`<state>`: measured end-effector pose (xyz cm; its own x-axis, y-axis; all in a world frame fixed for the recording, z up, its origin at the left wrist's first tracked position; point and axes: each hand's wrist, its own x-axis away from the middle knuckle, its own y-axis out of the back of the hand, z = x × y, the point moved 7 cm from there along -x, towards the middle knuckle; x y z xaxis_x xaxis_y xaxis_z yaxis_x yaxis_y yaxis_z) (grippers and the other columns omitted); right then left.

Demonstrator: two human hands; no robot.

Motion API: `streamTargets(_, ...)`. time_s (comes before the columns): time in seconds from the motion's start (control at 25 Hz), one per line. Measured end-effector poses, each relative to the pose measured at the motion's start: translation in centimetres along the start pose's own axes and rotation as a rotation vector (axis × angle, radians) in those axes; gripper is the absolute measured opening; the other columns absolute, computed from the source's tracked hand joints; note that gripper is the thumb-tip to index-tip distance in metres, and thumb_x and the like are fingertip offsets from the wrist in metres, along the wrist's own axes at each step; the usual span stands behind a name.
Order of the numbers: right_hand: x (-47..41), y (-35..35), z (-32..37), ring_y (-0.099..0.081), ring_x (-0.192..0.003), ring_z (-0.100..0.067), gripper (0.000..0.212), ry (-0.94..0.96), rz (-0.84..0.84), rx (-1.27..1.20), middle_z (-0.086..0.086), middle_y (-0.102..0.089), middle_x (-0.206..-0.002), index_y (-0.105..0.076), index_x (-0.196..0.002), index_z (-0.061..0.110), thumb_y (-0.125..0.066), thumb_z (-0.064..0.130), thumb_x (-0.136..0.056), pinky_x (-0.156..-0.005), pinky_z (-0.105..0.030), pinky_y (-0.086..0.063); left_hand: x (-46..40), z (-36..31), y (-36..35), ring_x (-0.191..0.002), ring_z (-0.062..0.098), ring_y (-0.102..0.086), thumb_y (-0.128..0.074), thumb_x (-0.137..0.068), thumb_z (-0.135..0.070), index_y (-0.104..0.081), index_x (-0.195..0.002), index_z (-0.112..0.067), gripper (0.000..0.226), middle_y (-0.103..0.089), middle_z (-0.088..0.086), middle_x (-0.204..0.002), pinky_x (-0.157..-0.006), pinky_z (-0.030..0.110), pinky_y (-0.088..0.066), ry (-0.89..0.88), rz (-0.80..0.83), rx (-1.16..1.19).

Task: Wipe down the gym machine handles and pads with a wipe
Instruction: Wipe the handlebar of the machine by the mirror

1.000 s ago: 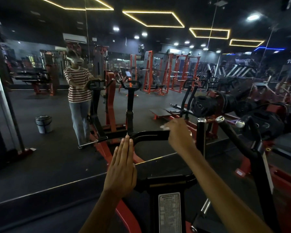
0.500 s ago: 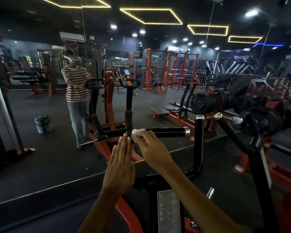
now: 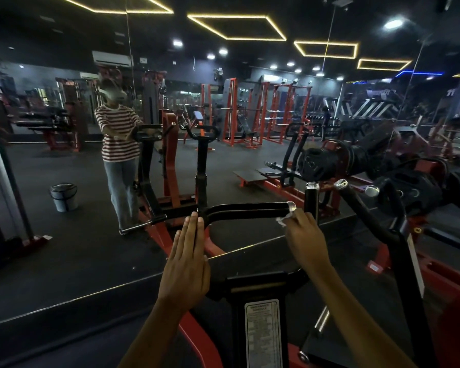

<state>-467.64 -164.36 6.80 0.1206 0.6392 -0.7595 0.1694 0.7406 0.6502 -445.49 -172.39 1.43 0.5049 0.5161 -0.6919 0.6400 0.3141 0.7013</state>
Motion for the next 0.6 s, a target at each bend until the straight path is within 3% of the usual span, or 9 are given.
streamTargets(0.4, 0.6, 3.3, 0.7, -0.053, -0.102, -0.014, 0.027, -0.246, -0.289, -0.359, -0.007, -0.055, -0.113, -0.062, -0.106, 0.007, -0.065, 0.004, -0.079, -0.081, -0.023, -0.046, 0.1, 0.3, -0.2, -0.147, 0.021, 0.005, -0.036, -0.089, -0.021, 0.001, -0.150, -0.006, 0.073, 0.009, 0.007, -0.159, -0.119, 0.033, -0.001, 0.016, 0.014, -0.021)
streamTargets(0.6, -1.1, 2.3, 0.7, -0.054, -0.111, -0.020, 0.030, -0.308, -0.196, -0.345, -0.007, -0.061, -0.116, -0.060, -0.112, 0.007, -0.063, 0.003, -0.083, -0.085, -0.029, -0.051, 0.2, 0.1, -0.1, -0.147, 0.022, 0.007, -0.032, -0.089, -0.023, 0.002, -0.150, -0.005, 0.072, 0.009, 0.009, -0.159, -0.118, 0.036, -0.001, 0.002, 0.049, -0.044)
